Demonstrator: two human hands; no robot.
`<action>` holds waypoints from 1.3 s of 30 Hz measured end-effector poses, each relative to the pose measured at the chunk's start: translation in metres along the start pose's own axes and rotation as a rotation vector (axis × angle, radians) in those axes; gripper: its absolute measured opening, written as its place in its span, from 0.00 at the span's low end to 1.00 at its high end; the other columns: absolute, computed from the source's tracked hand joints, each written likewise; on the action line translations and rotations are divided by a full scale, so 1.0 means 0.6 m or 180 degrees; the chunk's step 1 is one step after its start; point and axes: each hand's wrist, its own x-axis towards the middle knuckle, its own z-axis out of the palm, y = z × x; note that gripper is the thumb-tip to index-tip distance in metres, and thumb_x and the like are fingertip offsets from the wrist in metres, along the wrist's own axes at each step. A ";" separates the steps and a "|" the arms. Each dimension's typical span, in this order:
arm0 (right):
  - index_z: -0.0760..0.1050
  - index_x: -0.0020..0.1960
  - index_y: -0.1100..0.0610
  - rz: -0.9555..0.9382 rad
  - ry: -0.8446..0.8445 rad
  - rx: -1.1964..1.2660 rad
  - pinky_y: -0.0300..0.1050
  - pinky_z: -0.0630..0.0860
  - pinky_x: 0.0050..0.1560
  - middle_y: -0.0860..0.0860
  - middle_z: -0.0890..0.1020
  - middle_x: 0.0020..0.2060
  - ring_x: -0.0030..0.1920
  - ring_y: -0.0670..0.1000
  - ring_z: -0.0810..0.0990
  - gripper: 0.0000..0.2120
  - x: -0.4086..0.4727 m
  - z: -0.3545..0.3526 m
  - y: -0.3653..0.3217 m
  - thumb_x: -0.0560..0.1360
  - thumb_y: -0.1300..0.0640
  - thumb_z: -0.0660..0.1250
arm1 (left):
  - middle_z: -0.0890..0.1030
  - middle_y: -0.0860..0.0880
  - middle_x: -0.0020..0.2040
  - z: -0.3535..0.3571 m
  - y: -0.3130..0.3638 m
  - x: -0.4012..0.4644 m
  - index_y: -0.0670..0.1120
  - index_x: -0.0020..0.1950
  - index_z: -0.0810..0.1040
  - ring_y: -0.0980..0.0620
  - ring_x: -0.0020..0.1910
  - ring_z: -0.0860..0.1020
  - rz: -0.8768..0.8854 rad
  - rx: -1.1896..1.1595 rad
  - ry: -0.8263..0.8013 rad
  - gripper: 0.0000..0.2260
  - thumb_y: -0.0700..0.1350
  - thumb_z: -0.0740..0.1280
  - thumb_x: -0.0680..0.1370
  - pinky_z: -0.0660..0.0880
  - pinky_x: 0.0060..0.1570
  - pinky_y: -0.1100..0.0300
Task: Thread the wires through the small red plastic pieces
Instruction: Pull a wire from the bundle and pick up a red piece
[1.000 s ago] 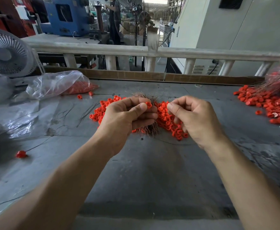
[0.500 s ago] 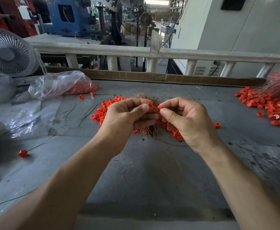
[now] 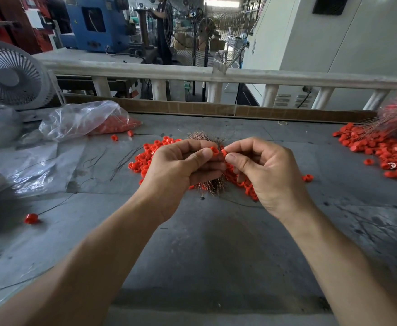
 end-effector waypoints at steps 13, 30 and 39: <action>0.84 0.47 0.50 -0.0422 0.0320 -0.0546 0.44 0.81 0.48 0.43 0.85 0.41 0.44 0.45 0.84 0.03 -0.007 0.005 -0.008 0.76 0.57 0.75 | 0.86 0.39 0.46 0.009 0.000 -0.005 0.39 0.54 0.82 0.45 0.46 0.86 0.0159 0.0237 -0.0094 0.06 0.35 0.66 0.80 0.83 0.44 0.58; 0.86 0.47 0.58 -0.1019 0.0310 -0.1208 0.39 0.77 0.50 0.48 0.84 0.44 0.47 0.46 0.82 0.03 -0.007 0.009 -0.019 0.74 0.62 0.76 | 0.87 0.43 0.42 0.012 -0.006 -0.007 0.41 0.53 0.82 0.47 0.44 0.86 0.0451 0.0582 -0.0019 0.06 0.35 0.67 0.80 0.83 0.43 0.59; 0.82 0.50 0.55 -0.1320 0.0453 -0.2341 0.47 0.77 0.48 0.48 0.81 0.47 0.50 0.51 0.80 0.07 -0.015 0.028 -0.025 0.74 0.56 0.76 | 0.83 0.39 0.47 0.008 -0.005 -0.005 0.38 0.56 0.82 0.47 0.46 0.82 -0.0215 -0.0004 0.0011 0.07 0.38 0.67 0.80 0.83 0.45 0.57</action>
